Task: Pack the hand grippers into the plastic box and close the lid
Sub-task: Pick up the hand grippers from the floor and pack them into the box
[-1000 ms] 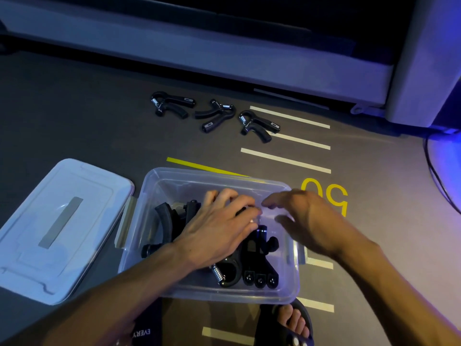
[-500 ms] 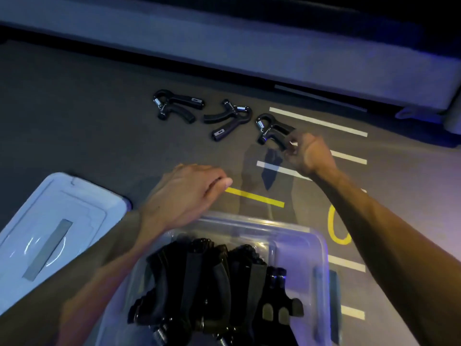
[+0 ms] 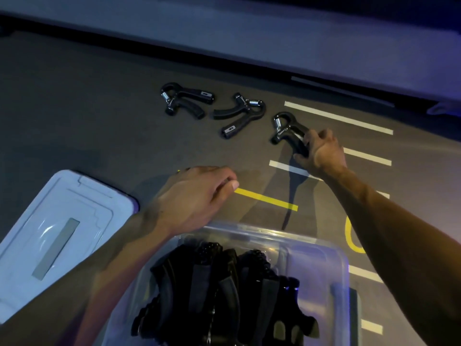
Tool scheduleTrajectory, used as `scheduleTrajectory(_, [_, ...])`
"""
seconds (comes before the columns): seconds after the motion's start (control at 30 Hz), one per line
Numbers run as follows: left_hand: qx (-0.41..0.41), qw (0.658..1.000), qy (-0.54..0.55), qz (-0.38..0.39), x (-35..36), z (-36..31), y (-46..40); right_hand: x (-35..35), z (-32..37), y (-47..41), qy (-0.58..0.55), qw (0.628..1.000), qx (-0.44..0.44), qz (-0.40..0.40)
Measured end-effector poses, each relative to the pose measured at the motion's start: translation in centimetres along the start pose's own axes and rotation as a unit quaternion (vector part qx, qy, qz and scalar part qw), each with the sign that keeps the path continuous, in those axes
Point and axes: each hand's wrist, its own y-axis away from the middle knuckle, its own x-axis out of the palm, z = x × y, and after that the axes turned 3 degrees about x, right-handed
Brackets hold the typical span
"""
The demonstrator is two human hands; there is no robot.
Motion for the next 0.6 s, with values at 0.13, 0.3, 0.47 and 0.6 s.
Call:
scheduleTrajectory(0.13, [0.002,1.0,-0.027,-0.008,-0.3,-0.1,0.7,-0.3,0.0,2.3,-0.093,0.995,0.015,0.021])
scheduleTrajectory(0.3, [0.015,0.999,0.016,-0.042,-0.9,-0.1,2.6,-5.1,2.3,6.8,-0.411,0.897,0.118,0.111])
scheduleTrajectory(0.47, [0.018,0.982,0.085,-0.167,-3.4,-0.9,5.4,-12.1,5.4,14.0,-0.402,0.913,-0.026,0.073])
scheduleTrajectory(0.6, [0.033,0.966,0.111,-0.23,-5.8,-2.6,7.5,-15.2,8.5,19.8,-0.379,0.918,-0.093,0.067])
